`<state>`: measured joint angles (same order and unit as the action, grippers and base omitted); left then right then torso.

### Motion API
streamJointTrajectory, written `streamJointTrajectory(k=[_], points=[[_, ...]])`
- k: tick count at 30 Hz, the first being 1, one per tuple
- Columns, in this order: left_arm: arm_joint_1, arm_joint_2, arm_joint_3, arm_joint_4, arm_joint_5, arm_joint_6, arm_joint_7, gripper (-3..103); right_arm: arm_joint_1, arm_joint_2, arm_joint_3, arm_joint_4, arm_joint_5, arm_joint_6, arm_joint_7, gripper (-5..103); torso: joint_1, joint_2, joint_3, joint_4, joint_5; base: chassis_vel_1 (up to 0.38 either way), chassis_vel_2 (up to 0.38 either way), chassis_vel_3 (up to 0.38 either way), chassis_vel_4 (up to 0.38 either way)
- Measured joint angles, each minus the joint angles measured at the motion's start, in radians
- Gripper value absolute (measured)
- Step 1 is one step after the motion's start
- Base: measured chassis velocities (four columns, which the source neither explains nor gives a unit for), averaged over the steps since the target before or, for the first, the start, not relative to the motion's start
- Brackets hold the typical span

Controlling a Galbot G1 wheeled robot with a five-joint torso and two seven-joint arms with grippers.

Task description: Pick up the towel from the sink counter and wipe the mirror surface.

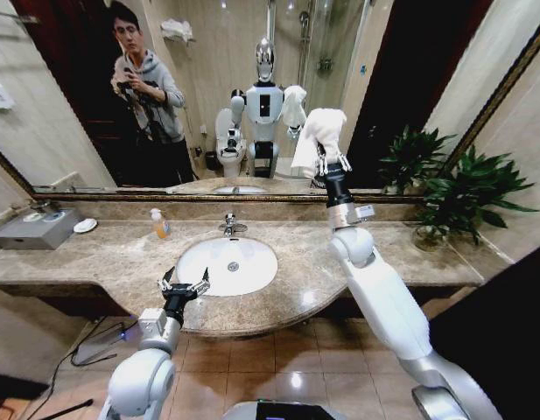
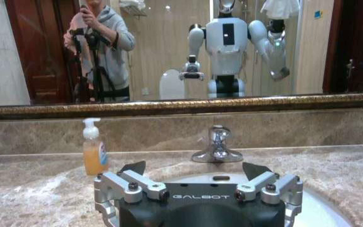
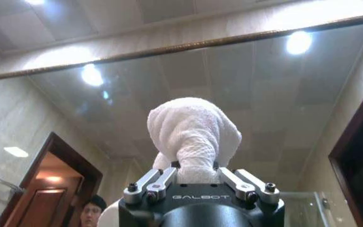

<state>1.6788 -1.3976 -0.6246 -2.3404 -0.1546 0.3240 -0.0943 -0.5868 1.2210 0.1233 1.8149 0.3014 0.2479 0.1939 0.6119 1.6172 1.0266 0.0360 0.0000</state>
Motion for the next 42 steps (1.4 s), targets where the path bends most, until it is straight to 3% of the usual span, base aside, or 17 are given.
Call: streamJointTrajectory(k=[20,21,28,33,42], points=[[-0.001,0.000,0.000,0.000,0.000,0.000,0.000,100,0.118,0.034,-0.036,0.090,0.041,-0.069,0.030,18,0.002,-0.001,0.001,-0.0004,-0.0002,-0.141,0.145,0.160,-0.153],[-0.001,0.000,0.000,0.000,0.000,0.000,0.000,100,0.132,0.032,-0.036,0.080,0.039,-0.068,0.030,18,0.002,-0.001,0.001,0.0004,0.0002,-0.102,0.112,0.033,-0.018],[0.000,0.000,0.000,0.000,0.000,0.000,0.000,100,0.317,0.045,-0.015,-0.115,0.032,-0.043,0.005,18,-0.001,0.000,0.000,-0.0003,0.0000,0.016,-0.003,-0.019,0.008],[0.000,0.000,0.000,0.000,0.000,0.000,0.000,100,0.475,0.104,0.006,-0.298,0.009,-0.025,-0.015,18,-0.001,0.000,0.000,0.0000,0.0000,0.009,-0.013,-0.008,0.010],[0.000,0.000,0.000,0.000,0.000,0.000,0.000,100,0.562,0.217,0.003,-0.455,-0.027,-0.013,-0.027,18,0.001,0.000,0.000,-0.0001,-0.0001,0.000,0.000,0.000,0.000]])
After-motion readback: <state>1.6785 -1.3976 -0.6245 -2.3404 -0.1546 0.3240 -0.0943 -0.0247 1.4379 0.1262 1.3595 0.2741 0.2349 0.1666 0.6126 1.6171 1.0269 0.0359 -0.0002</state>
